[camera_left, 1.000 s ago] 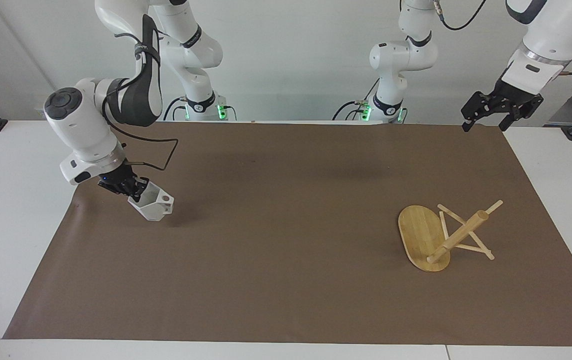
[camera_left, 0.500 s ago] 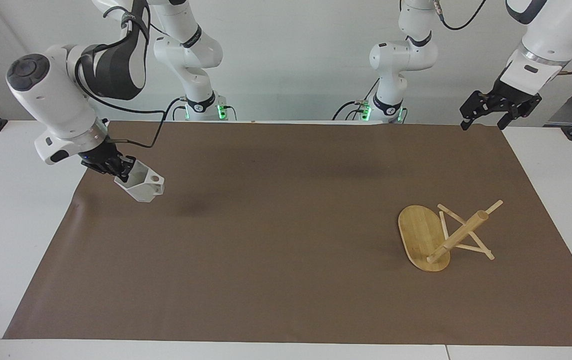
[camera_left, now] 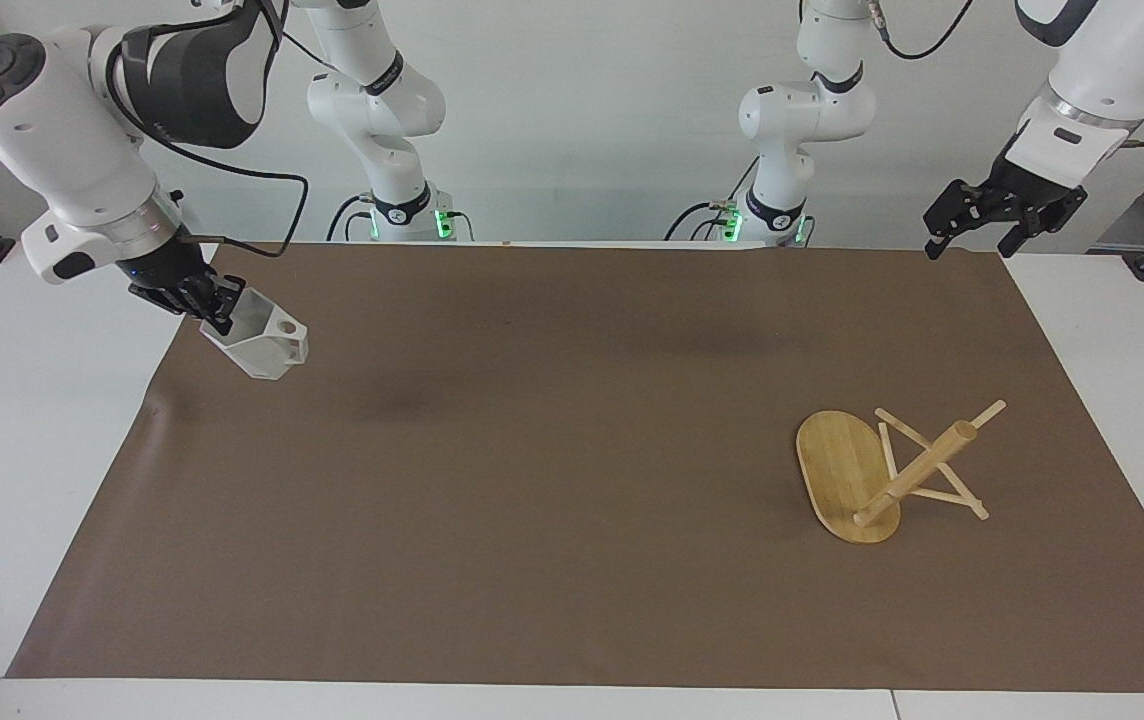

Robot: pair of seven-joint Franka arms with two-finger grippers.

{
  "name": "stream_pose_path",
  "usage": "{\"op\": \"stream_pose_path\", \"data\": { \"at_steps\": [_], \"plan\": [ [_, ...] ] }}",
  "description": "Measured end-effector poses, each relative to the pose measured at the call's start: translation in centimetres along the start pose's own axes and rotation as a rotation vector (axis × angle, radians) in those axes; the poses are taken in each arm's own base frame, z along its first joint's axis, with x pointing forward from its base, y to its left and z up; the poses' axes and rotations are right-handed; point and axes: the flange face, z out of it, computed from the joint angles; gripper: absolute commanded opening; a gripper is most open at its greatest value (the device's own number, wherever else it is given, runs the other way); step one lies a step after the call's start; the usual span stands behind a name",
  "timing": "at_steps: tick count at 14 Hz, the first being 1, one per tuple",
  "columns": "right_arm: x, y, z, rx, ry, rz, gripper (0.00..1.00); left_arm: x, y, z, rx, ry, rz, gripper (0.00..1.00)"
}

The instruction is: Hang cup on rack

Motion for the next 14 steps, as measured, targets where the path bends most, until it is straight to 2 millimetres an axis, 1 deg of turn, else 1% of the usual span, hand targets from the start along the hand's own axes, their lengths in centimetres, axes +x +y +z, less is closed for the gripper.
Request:
{"op": "stream_pose_path", "data": {
  "at_steps": [3,6,7,10,12,14],
  "plan": [
    [0.0,-0.8,-0.3,0.027,0.007,-0.009,0.00,0.0,0.1,0.0,0.000,-0.001,0.003,1.00],
    [0.0,-2.5,-0.6,0.130,0.011,-0.020,0.00,-0.1,1.1,0.1,0.001,-0.008,0.019,1.00],
    [0.0,-3.4,-0.7,0.155,0.011,-0.033,0.00,-0.2,1.3,0.1,0.002,-0.013,0.022,1.00],
    [-0.3,-7.4,-0.9,0.253,0.005,-0.078,0.00,-0.2,1.4,0.1,0.001,-0.012,0.019,1.00],
    [-0.5,-9.4,-1.2,0.342,-0.003,-0.086,0.00,-0.2,1.6,0.1,-0.001,-0.013,-0.007,1.00],
    [-0.8,-11.4,-1.5,0.405,-0.012,-0.098,0.00,-0.2,2.2,0.1,-0.025,-0.013,-0.019,1.00]
  ]
}}
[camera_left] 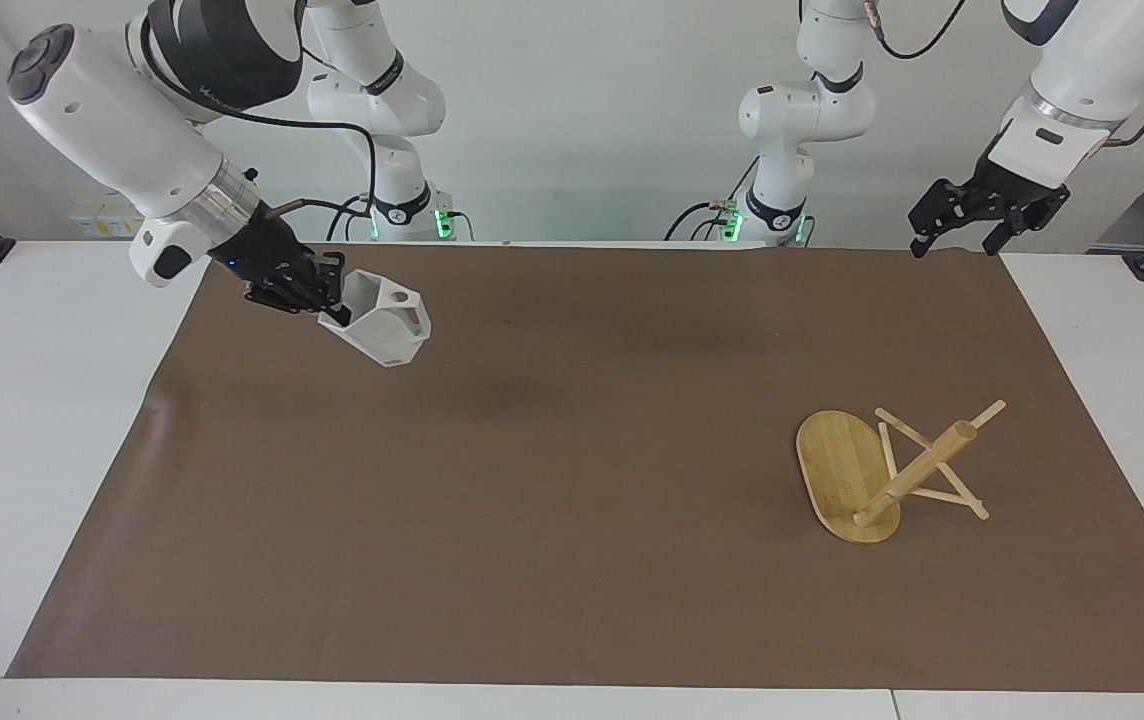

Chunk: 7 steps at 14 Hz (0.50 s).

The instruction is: Hang cup on rack

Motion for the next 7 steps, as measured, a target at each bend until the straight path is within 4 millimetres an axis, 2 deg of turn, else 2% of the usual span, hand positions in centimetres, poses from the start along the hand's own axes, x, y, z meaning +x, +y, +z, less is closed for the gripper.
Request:
{"op": "stream_pose_path", "data": {
  "at_steps": [3,7],
  "plan": [
    [-0.3,-4.7,1.4,0.094,-0.011,0.024,0.00,-0.1,1.3,0.0,-0.082,-0.009,-0.088,1.00],
    [-1.0,-10.8,4.2,0.242,-0.003,0.081,0.00,-0.1,4.1,-0.2,-0.200,-0.036,-0.321,1.00]
  ]
}}
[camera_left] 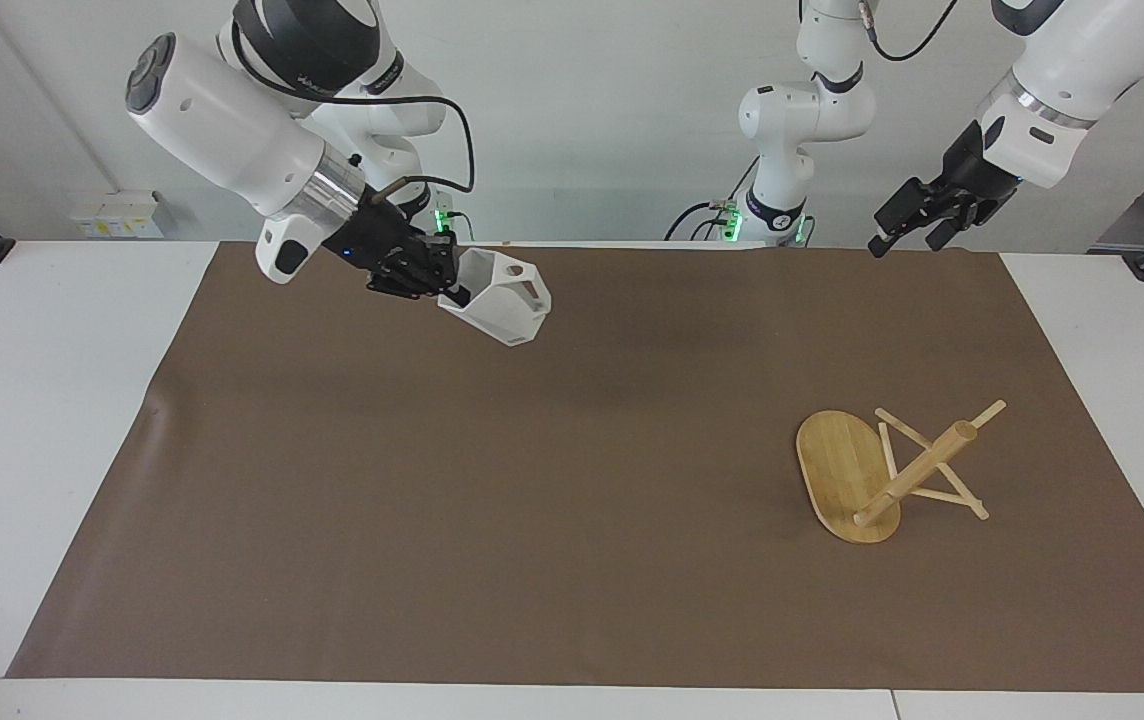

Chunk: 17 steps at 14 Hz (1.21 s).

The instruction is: Hang cup on rack

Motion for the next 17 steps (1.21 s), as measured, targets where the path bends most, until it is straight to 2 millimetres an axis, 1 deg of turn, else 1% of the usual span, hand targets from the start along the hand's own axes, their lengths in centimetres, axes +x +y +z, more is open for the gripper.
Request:
{"op": "stream_pose_path", "data": {
  "at_steps": [3,6,9,11,13,15,17],
  "plan": [
    [-1.2,-3.5,2.3,0.086,0.022,0.061,0.00,-0.3,1.7,0.3,-0.104,-0.037,-0.231,1.00],
    [-2.3,-7.0,4.6,0.165,0.056,0.123,0.00,-0.2,2.3,0.4,-0.190,-0.096,-0.494,1.00],
    [-3.4,-9.5,7.1,0.250,0.092,0.167,0.00,0.1,3.1,0.7,-0.255,-0.185,-0.772,1.00],
    [-4.1,-10.8,8.4,0.298,0.110,0.180,0.00,0.9,3.6,1.6,-0.278,-0.253,-0.909,1.00],
    [-4.9,-12.0,9.3,0.333,0.119,0.183,0.00,2.0,4.1,3.0,-0.292,-0.333,-1.008,1.00],
    [-5.7,-13.2,10.0,0.350,0.128,0.173,0.00,3.4,4.5,4.7,-0.279,-0.390,-1.091,1.00],
    [-6.8,-14.3,11.0,0.357,0.126,0.160,0.00,5.1,5.8,5.9,-0.262,-0.420,-1.135,1.00]
  ]
}}
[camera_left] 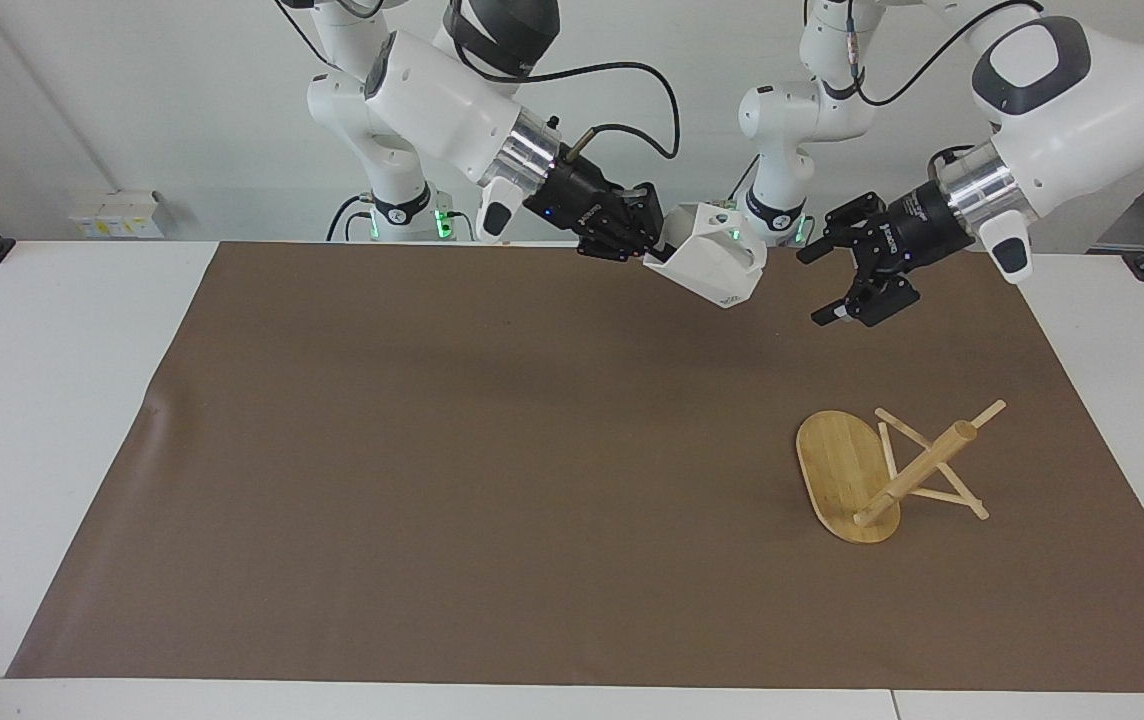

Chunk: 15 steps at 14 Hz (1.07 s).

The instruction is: Hang cup on rack

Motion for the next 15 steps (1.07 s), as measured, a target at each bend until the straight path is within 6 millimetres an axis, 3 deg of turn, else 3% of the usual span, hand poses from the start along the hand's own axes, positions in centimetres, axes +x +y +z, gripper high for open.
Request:
{"op": "stream_pose_path", "data": {
  "at_steps": [4,15],
  "plan": [
    [-2.3,-0.4,1.9,-0.008,-0.040,-0.017,0.00,-1.0,1.6,1.0,0.027,-0.039,-0.033,1.00],
    [-3.4,-0.7,2.7,-0.011,-0.062,-0.026,0.00,-1.9,-0.8,1.0,0.165,0.011,-0.011,1.00]
  ]
}}
